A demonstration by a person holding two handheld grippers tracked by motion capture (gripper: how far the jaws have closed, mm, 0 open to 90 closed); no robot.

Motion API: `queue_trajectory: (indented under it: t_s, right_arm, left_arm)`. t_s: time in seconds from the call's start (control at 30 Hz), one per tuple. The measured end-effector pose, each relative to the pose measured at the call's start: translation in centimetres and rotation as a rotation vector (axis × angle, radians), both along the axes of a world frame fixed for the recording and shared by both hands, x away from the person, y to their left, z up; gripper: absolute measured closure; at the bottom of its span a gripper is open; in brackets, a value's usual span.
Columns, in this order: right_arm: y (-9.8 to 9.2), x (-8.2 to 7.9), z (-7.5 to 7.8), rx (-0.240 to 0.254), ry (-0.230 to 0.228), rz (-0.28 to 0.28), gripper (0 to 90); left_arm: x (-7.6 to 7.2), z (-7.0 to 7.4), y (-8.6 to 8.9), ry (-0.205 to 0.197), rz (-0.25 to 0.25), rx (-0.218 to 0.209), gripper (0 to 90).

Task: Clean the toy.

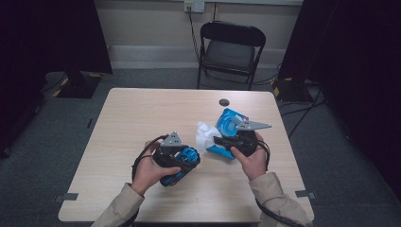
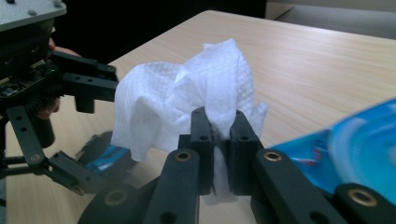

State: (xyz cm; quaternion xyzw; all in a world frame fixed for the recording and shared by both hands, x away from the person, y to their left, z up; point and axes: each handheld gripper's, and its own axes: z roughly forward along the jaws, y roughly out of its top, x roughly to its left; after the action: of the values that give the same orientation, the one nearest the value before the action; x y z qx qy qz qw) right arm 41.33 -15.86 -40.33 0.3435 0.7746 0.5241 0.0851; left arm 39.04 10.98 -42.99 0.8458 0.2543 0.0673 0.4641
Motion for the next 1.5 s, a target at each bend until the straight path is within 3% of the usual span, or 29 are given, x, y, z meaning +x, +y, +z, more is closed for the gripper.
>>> queue_trajectory:
  t_s: [0.27, 0.73, 0.9, 1.07, 1.33, 1.5]
  right_arm:
    - [3.3, -0.3, -1.5, -0.072, 0.033, 0.120, 83.8]
    - [3.3, -1.9, -2.2, -0.082, 0.022, 0.259, 84.3]
    - [3.1, -2.3, -2.6, -0.063, 0.027, 0.278, 84.3]
    - [2.3, -2.4, -2.6, -0.031, 0.032, 0.260, 84.3]
    - [0.7, -1.2, -1.4, 0.015, -0.013, 0.111, 84.3]
    - [1.0, -0.1, -1.2, 0.016, 0.000, 0.087, 84.2]
  left_arm:
    - [0.2, 0.0, 0.3, -0.010, 0.008, 0.007, 26.2]
    - [0.5, -0.2, 0.7, -0.020, 0.034, 0.029, 26.2]
    - [0.4, -0.3, 0.6, -0.017, 0.032, 0.028, 26.1]
    - [0.3, -0.1, 0.5, -0.013, 0.030, 0.011, 26.2]
    - [0.1, 0.4, 0.4, -0.021, 0.018, -0.006, 26.1]
    - [0.1, 0.3, 0.2, -0.023, 0.008, 0.002, 26.2]
